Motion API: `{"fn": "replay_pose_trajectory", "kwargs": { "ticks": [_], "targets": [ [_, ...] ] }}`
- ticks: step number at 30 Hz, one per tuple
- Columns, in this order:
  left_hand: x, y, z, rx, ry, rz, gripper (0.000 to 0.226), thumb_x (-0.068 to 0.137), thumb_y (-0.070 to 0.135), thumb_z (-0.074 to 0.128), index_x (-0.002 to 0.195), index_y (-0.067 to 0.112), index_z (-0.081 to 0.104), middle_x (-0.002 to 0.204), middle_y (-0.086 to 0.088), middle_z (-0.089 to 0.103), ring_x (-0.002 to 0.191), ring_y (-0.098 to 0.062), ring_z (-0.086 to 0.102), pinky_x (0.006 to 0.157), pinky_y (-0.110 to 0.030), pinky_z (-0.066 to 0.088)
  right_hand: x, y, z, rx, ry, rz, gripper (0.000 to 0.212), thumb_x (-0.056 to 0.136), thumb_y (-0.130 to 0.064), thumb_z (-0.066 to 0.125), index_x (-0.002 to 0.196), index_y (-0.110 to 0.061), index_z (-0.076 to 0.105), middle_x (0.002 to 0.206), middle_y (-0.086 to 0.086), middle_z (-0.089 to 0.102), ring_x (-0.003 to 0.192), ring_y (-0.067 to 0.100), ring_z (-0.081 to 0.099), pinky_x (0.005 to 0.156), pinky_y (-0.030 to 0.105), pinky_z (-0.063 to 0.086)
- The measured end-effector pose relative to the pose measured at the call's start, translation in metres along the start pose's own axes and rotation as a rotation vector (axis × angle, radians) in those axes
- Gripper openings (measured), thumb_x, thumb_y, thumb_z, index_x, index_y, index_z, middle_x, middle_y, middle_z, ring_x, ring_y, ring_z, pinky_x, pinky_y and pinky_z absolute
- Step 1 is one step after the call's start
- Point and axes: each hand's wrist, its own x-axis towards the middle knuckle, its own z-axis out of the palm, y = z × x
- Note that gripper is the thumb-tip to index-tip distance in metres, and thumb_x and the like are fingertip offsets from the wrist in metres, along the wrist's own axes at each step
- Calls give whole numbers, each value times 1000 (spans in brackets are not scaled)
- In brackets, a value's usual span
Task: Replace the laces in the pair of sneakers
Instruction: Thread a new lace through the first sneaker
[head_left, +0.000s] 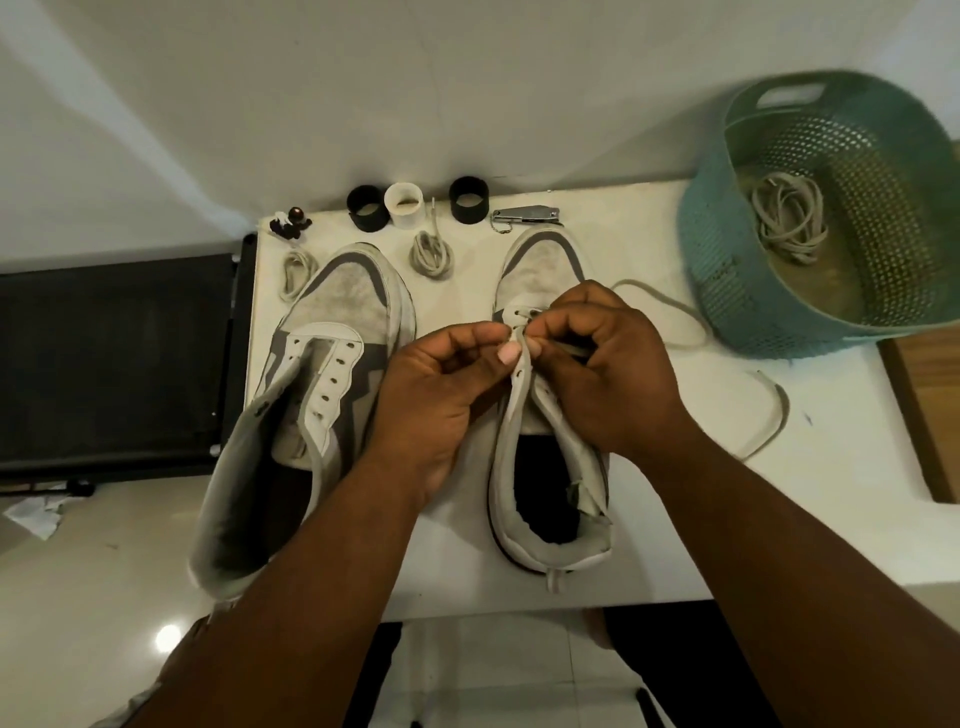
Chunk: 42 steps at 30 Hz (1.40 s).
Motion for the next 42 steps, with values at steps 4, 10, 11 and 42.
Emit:
{"fn": "replay_pose_trajectory", "kwargs": {
  "ticks": [4, 10, 11, 42],
  "targets": [
    [0, -2, 2, -16, 36, 12, 20, 67, 7, 78, 86, 13, 78, 82, -6, 78, 77, -14, 74, 75, -22, 60, -1, 0, 1, 42, -21, 14, 20, 83, -12, 81, 87, -30, 76, 86, -13, 62, 81, 2, 64, 73, 12, 48],
    [0, 2, 3, 17, 28, 23, 15, 72, 4, 77, 83, 14, 80, 85, -7, 79, 79, -15, 76, 74, -22, 60, -4, 0, 5, 24, 85, 26, 13, 83, -12, 81, 82, -23, 76, 83, -12, 62, 77, 3, 62, 69, 13, 48],
    [0, 1, 3, -10, 28, 3, 12, 72, 7, 76, 81, 14, 81, 85, -8, 79, 79, -15, 76, 74, -23, 60, -4, -1, 5, 31, 82, 31, 14, 83, -13, 82, 83, -26, 76, 83, -13, 62, 78, 4, 63, 69, 13, 49],
    [1, 55, -12, 2, -190, 297, 33, 105, 38, 44, 95, 29, 75, 75, 12, 61, 48, -7, 36, 49, -22, 32, 5, 15, -27, -317, -104, 34, 107, 64, -69, 82, 153, -40, 28, 151, -12, 39, 130, 1, 25, 108, 27, 21]
  ]
}}
